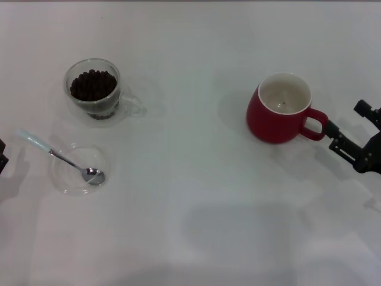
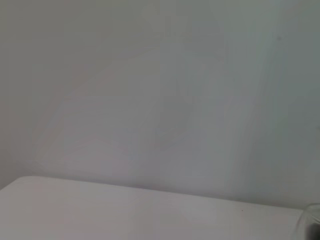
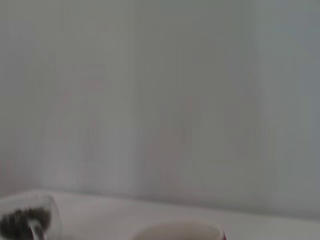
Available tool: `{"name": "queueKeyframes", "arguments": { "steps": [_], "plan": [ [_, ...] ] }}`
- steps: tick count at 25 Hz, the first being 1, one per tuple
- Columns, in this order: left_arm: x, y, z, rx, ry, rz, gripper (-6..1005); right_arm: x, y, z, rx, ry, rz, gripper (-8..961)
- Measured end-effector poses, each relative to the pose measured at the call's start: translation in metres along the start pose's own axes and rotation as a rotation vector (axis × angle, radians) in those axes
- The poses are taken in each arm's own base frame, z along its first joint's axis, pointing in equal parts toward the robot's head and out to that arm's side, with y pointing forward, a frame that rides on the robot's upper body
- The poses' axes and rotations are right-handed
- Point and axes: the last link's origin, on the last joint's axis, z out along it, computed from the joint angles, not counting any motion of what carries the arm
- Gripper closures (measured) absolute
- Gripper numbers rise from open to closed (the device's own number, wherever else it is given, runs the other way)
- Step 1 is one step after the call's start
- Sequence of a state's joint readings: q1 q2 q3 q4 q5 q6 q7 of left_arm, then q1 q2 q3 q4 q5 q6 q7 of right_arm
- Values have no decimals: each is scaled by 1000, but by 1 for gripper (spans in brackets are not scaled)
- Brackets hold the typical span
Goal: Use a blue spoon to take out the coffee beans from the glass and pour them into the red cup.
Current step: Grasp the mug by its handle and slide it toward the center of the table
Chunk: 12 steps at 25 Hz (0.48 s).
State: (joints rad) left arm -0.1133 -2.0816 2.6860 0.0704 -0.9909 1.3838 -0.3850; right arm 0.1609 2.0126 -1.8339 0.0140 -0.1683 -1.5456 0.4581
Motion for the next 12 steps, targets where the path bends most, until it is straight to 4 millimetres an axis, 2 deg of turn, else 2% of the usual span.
{"name": "queueKeyframes", "arguments": {
  "steps": [12],
  "plan": [
    [0, 0, 1, -2, 1, -1, 141, 14, -6, 31, 13, 137, -34, 95]
  ]
}}
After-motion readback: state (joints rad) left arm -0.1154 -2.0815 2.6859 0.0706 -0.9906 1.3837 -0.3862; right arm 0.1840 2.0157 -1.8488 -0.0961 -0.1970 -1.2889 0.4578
